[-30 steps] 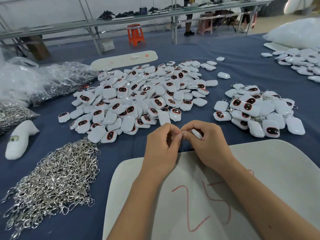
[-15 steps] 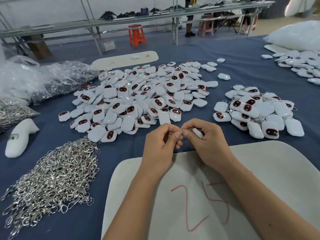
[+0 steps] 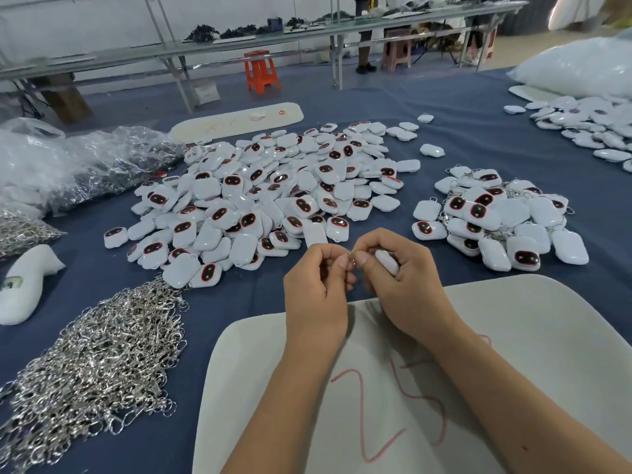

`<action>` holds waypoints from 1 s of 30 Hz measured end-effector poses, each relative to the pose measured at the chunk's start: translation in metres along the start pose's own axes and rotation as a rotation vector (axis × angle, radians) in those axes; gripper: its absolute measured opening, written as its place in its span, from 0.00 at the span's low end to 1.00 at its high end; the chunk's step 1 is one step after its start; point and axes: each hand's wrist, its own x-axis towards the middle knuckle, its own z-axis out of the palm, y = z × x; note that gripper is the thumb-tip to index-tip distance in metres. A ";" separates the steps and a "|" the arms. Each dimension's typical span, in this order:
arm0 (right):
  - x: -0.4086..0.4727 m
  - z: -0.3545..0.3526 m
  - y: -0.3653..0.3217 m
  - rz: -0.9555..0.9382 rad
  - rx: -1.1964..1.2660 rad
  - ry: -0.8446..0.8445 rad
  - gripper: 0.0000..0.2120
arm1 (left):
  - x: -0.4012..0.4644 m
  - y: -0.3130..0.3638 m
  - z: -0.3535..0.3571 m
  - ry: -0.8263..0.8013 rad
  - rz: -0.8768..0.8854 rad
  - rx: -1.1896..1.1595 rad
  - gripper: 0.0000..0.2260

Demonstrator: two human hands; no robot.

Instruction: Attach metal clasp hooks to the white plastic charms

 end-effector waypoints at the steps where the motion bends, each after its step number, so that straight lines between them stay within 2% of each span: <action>1: 0.000 0.001 0.000 -0.010 0.002 0.008 0.10 | 0.000 0.000 0.000 0.001 0.000 -0.017 0.11; 5: 0.001 0.002 0.001 -0.040 -0.023 0.008 0.09 | 0.001 0.000 -0.005 -0.030 0.035 -0.014 0.09; 9: 0.000 0.003 0.000 -0.042 -0.001 0.012 0.09 | -0.001 0.001 -0.002 0.020 0.047 0.013 0.09; 13: -0.002 0.008 -0.002 -0.057 0.037 0.053 0.09 | -0.003 0.002 0.007 0.094 -0.022 -0.087 0.08; 17: -0.005 0.010 -0.004 -0.009 0.187 0.066 0.08 | -0.007 0.005 0.014 0.128 -0.083 -0.184 0.09; 20: -0.005 0.010 -0.004 0.015 0.205 0.049 0.08 | -0.006 0.005 0.011 0.126 -0.045 -0.135 0.08; 25: -0.003 0.010 -0.005 0.031 0.097 0.051 0.07 | 0.002 0.004 0.000 0.081 0.057 0.037 0.07; 28: -0.004 0.008 -0.001 0.081 0.110 0.142 0.16 | 0.007 -0.001 -0.007 0.052 0.104 0.132 0.10; 30: -0.002 0.005 0.004 0.147 0.094 0.145 0.19 | 0.007 -0.003 -0.010 0.005 0.121 0.191 0.11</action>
